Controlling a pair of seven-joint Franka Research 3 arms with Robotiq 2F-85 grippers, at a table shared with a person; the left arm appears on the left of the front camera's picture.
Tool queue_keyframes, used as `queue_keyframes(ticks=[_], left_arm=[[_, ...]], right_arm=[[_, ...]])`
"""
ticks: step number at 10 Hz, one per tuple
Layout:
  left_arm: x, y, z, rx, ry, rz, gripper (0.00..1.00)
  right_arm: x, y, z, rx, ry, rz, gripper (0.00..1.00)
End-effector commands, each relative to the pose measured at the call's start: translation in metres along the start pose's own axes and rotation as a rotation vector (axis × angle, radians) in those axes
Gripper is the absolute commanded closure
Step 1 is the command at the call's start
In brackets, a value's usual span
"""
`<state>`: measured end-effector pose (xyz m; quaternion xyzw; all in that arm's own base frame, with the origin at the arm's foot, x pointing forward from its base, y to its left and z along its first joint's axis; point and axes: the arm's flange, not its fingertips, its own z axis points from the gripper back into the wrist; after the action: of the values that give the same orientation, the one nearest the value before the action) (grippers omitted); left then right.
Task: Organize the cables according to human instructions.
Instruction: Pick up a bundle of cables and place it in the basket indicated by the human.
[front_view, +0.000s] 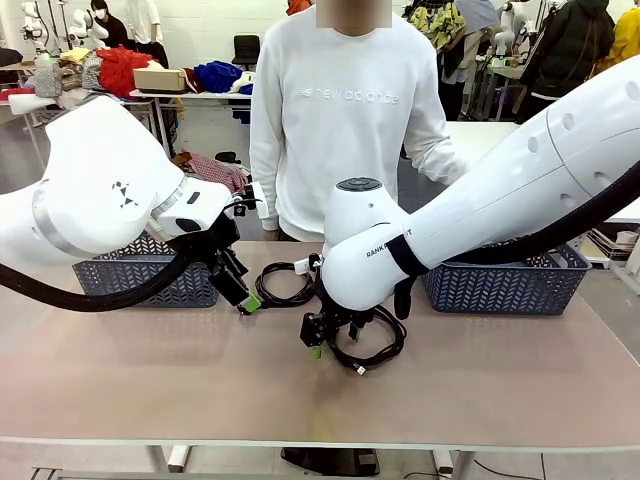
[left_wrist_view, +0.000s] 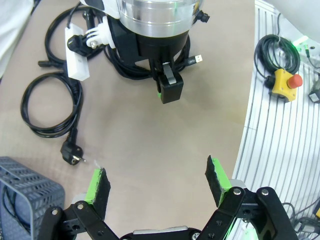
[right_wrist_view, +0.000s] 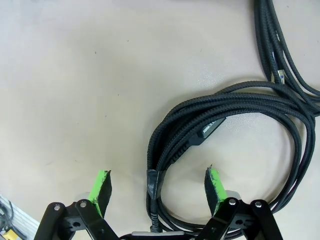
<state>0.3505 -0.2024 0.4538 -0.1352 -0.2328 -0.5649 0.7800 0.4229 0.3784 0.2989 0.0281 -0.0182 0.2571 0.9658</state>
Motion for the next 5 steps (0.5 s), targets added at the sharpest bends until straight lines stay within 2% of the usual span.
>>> queue_keyframes(ticks=[1,2,3,4,5], left_arm=[[-0.0024,-0.0006,-0.0005,0.005,0.000,0.003,0.00],[-0.0024,-0.0006,-0.0005,0.005,0.000,0.003,0.00],[-0.0024,-0.0006,-0.0005,0.005,0.000,0.003,0.00],[-0.0024,-0.0006,-0.0005,0.005,0.000,0.003,0.00],[-0.0024,-0.0006,-0.0005,0.005,0.000,0.003,0.00]], right_arm=[[0.0093,0.0048,0.0011,-0.019,-0.009,-0.041,0.22],[0.0094,0.0041,0.0014,-0.016,-0.014,-0.048,0.37],[0.0092,0.0034,0.0015,-0.013,-0.018,-0.058,0.42],[0.0091,0.0024,0.0014,-0.013,-0.018,-0.065,0.57],[0.0089,0.0018,0.0010,-0.010,-0.015,-0.068,0.62]])
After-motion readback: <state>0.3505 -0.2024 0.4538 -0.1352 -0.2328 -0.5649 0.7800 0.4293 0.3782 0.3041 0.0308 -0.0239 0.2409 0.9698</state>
